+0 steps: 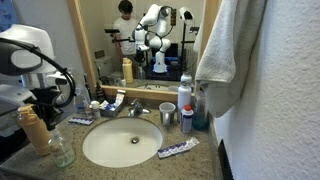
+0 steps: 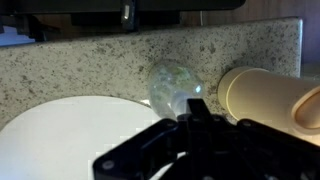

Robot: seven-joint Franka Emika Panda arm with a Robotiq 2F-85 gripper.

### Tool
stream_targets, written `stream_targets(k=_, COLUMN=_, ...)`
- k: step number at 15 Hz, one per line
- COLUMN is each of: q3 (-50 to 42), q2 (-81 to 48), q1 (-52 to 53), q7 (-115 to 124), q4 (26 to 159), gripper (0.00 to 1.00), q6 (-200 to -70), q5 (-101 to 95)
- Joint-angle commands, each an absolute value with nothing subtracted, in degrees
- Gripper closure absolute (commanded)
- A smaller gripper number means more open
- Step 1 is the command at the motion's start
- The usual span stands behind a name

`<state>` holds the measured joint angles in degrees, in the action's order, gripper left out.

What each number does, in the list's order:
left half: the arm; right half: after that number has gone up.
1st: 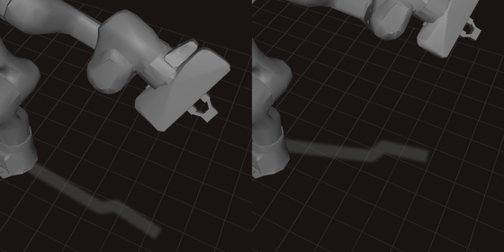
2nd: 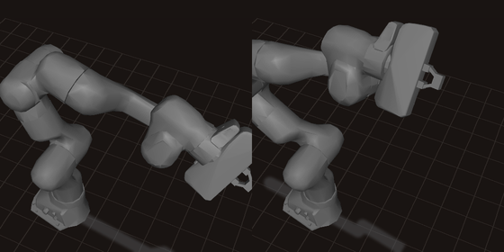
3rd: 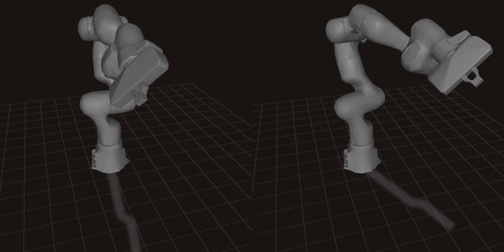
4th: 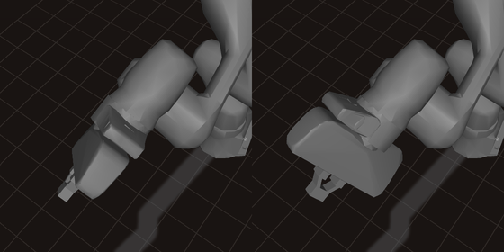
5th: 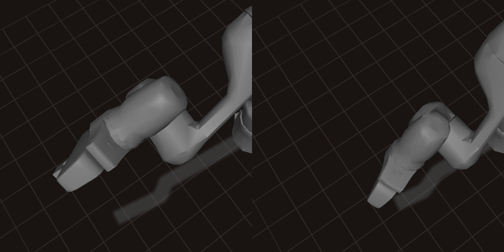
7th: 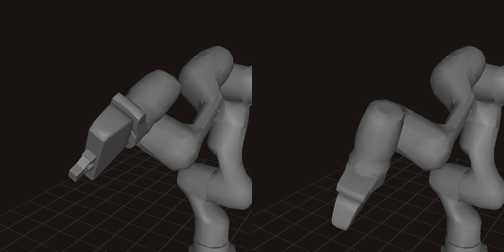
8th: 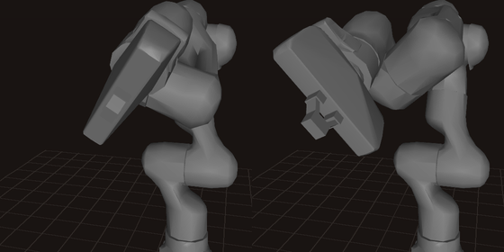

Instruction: Press the top of the clear bottle

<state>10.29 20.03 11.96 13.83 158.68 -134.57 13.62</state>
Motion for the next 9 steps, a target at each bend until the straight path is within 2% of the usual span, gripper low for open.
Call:
stream_targets(k=1, q3=9.82, q2=14.76, q1=12.12, q7=12.09, q4=160.58, gripper=1.0, q6=-136.03, q5=15.65)
stream_targets(k=9, q3=8.59, q2=14.07, q1=12.13, q7=10.3, q4=160.72, gripper=1.0, q6=-136.17, q5=18.32)
